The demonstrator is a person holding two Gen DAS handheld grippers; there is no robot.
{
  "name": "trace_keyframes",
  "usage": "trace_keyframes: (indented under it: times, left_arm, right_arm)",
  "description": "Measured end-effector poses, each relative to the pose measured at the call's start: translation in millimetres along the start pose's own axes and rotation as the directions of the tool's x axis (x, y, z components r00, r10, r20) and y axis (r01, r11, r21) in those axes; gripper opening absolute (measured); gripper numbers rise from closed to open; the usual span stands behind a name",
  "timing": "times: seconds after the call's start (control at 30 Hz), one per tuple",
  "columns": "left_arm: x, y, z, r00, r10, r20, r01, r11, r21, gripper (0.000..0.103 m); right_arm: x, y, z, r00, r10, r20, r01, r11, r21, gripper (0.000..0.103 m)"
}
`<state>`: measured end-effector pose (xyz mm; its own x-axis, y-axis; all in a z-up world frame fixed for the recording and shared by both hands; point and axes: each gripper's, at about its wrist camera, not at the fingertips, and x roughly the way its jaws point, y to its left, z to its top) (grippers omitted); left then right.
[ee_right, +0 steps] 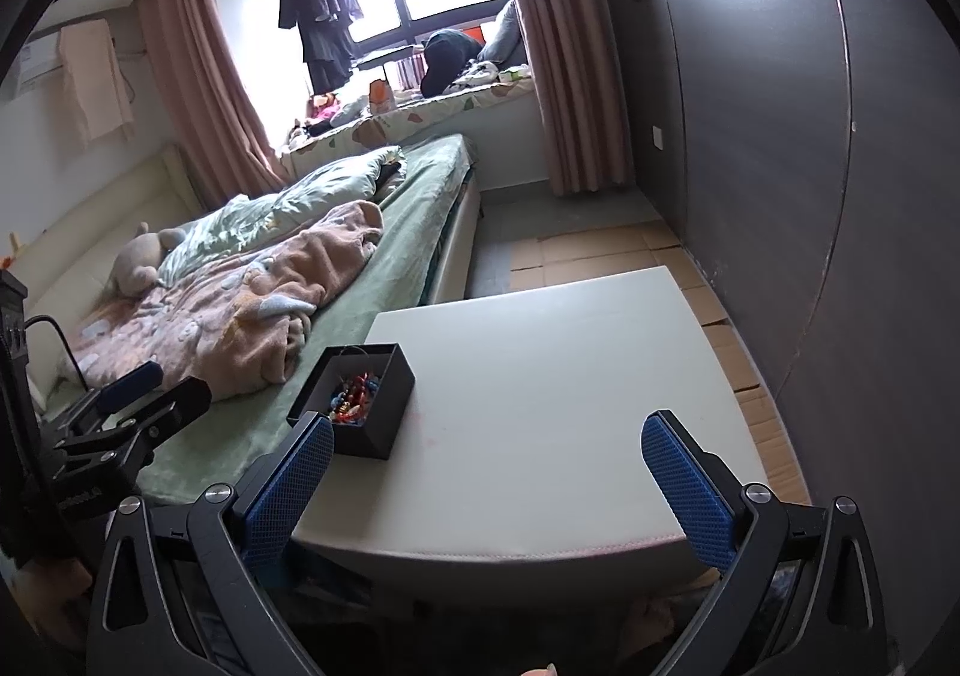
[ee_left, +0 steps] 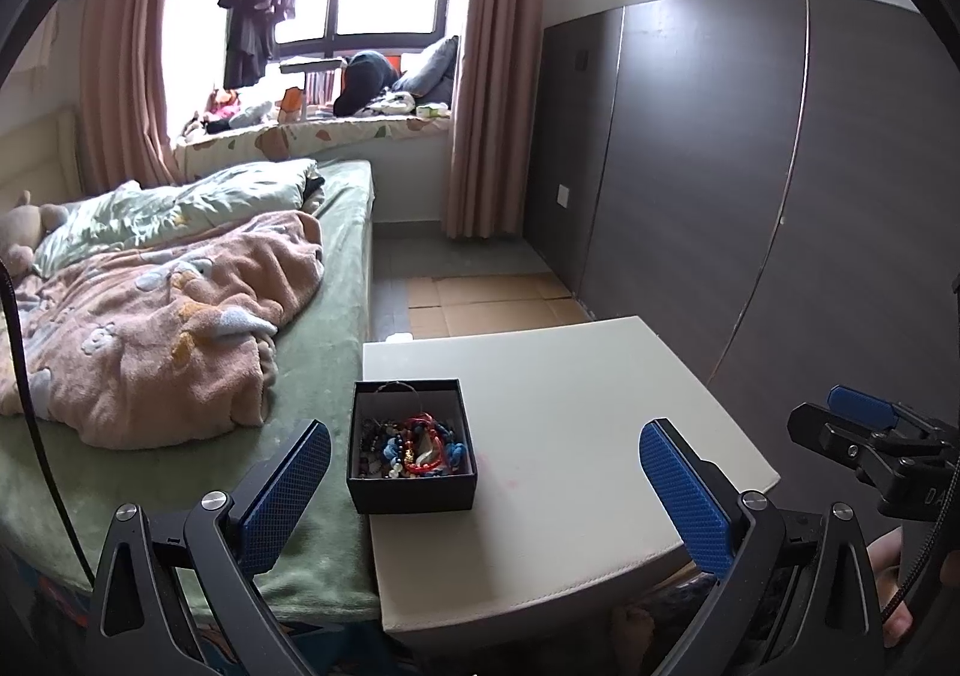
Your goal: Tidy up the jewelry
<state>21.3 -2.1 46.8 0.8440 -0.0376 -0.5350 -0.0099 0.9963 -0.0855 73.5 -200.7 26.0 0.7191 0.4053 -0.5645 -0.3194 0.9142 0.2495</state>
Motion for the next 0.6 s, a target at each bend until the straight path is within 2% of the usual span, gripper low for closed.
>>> trace_keyframes:
  times: [0.37,0.6]
  left_arm:
    - [1.2,-1.2,0.0,1.0,0.004,0.0,-0.004,1.0,0.004,0.103]
    - [1.4,-4.0,-0.7,1.0,-0.019,0.009,0.019,1.0,0.008,0.103]
  right_arm:
    - [0.1,1.2,-0.3,1.0,0.005,0.002,-0.005,1.0,-0.007,0.103]
    - [2.6,3.7,-0.7,1.0,0.003,-0.002,-0.003,1.0,-0.024,0.103]
